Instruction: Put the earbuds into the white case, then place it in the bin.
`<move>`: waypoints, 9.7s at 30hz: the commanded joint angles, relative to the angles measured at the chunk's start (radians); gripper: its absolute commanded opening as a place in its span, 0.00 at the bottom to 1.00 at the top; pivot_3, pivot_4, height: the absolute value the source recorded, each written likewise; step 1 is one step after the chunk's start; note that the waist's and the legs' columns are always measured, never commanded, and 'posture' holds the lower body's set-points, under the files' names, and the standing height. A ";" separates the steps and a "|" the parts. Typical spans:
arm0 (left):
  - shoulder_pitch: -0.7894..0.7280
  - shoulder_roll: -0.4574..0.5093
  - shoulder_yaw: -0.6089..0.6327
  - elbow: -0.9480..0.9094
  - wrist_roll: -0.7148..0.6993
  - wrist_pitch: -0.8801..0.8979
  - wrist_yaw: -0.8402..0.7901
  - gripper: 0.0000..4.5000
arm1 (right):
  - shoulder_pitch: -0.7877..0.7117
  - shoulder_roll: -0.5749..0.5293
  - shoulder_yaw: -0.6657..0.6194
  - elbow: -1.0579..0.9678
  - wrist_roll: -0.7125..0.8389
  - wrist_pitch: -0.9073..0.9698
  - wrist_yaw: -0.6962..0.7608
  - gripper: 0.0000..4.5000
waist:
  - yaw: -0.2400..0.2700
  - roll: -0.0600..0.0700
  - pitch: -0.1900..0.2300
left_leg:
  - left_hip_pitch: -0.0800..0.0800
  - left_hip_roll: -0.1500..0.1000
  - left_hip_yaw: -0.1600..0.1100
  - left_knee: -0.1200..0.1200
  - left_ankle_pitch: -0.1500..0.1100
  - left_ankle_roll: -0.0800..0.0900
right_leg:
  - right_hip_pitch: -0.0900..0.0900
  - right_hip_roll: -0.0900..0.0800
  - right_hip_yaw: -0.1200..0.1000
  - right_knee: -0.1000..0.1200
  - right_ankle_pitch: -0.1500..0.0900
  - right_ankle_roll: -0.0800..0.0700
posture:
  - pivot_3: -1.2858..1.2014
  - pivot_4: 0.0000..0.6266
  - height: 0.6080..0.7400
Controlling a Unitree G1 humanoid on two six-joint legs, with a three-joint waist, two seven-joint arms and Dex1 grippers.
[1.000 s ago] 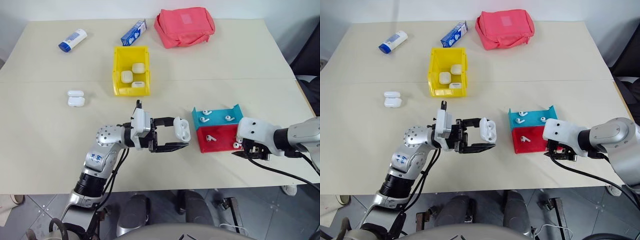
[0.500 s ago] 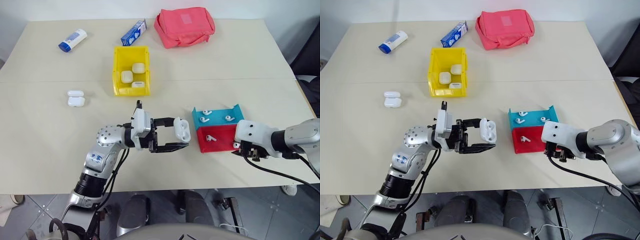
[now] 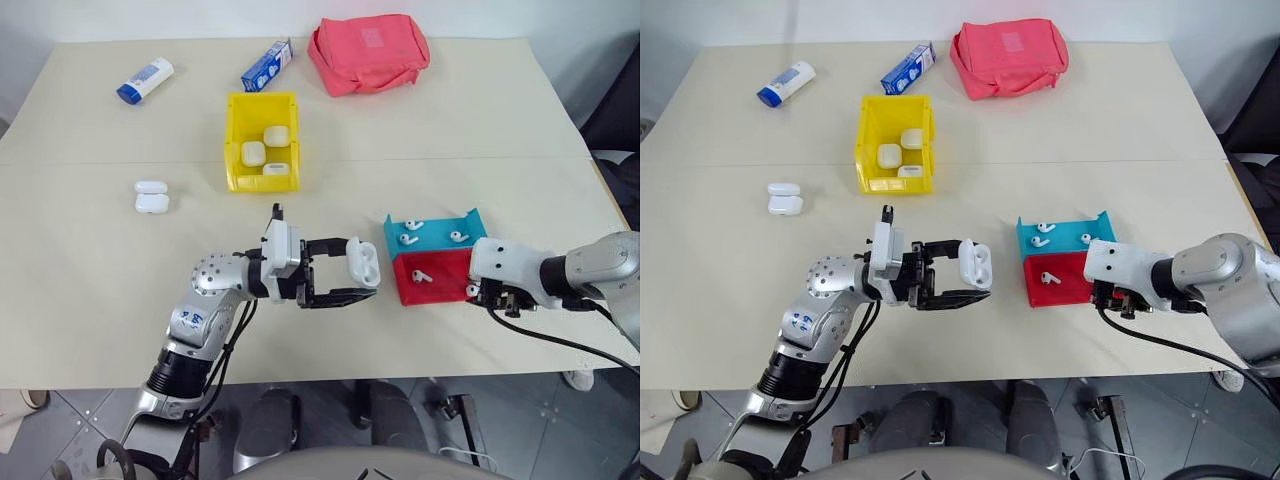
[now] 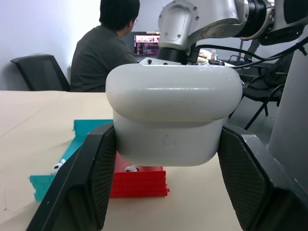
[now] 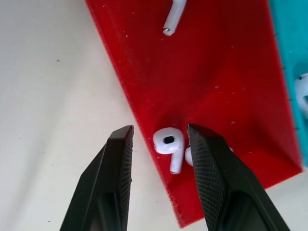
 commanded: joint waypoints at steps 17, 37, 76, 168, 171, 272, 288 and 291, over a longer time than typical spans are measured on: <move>0.019 0.016 0.007 -0.065 -0.024 0.014 0.013 0.62 | 0.018 0.012 0.005 0.049 -0.047 -0.070 0.016 0.41 | 0.000 0.000 0.000 | 0.000 0.000 0.000 0.000 0.000 0.000 | 0.000 0.000 0.000 0.000 0.000 0.000 | 0.52 0.24 1.00; 0.032 0.024 0.010 -0.090 -0.027 0.030 0.026 0.62 | 0.007 0.037 0.024 0.072 -0.073 -0.097 0.025 0.41 | 0.000 0.000 0.000 | 0.000 0.000 0.000 0.000 0.000 0.000 | 0.000 0.000 0.000 -0.004 0.000 0.000 | 0.52 0.24 1.00; -0.108 -0.047 -0.010 0.163 -0.029 -0.062 -0.147 0.62 | -0.012 0.460 -0.536 -0.286 0.670 0.121 -0.110 0.11 | 0.003 0.000 0.000 | 0.000 0.001 -0.001 0.000 -0.001 0.000 | 0.001 0.000 -0.001 -0.003 0.001 0.000 | 0.52 0.24 1.00; -0.250 0.003 0.080 0.317 -0.017 -0.102 -0.250 0.62 | 0.282 0.370 -0.490 -0.122 0.502 -0.196 -0.214 0.54 | 0.003 0.000 0.000 | -0.001 0.001 0.000 -0.002 -0.001 0.001 | 0.000 -0.001 -0.001 -0.003 0.001 0.000 | 0.52 0.24 1.00; -0.250 0.003 0.083 0.329 -0.015 -0.106 -0.248 0.62 | 0.457 0.380 -0.666 -0.185 0.479 -0.165 -0.260 0.54 | 0.019 0.000 0.000 | -0.001 0.001 -0.001 -0.005 -0.001 0.000 | 0.000 -0.001 -0.002 -0.007 0.001 0.000 | 0.52 0.24 1.00; -0.055 0.001 0.086 0.167 0.008 -0.165 -0.063 0.62 | -0.712 0.390 0.335 0.773 -0.363 0.173 0.200 0.54 | -0.011 0.002 -0.001 | -0.001 0.000 0.001 -0.006 0.002 -0.002 | -0.002 0.001 -0.002 -0.004 0.002 0.001 | 0.52 0.24 1.00; -0.052 0.005 0.091 0.165 0.010 -0.165 -0.060 0.62 | -0.715 0.394 0.355 0.818 -0.370 0.153 0.191 0.11 | -0.013 0.002 -0.001 | -0.001 0.000 0.001 -0.006 0.002 -0.002 | -0.001 0.001 -0.003 -0.003 0.002 0.001 | 0.52 0.24 1.00; -0.053 0.006 0.091 0.166 0.011 -0.166 -0.059 0.62 | -0.713 0.393 0.353 0.814 -0.368 0.142 0.195 0.11 | -0.014 0.002 -0.001 | -0.001 0.000 0.001 -0.006 0.002 -0.002 | -0.001 0.002 -0.003 -0.003 0.002 0.001 | 0.52 0.24 1.00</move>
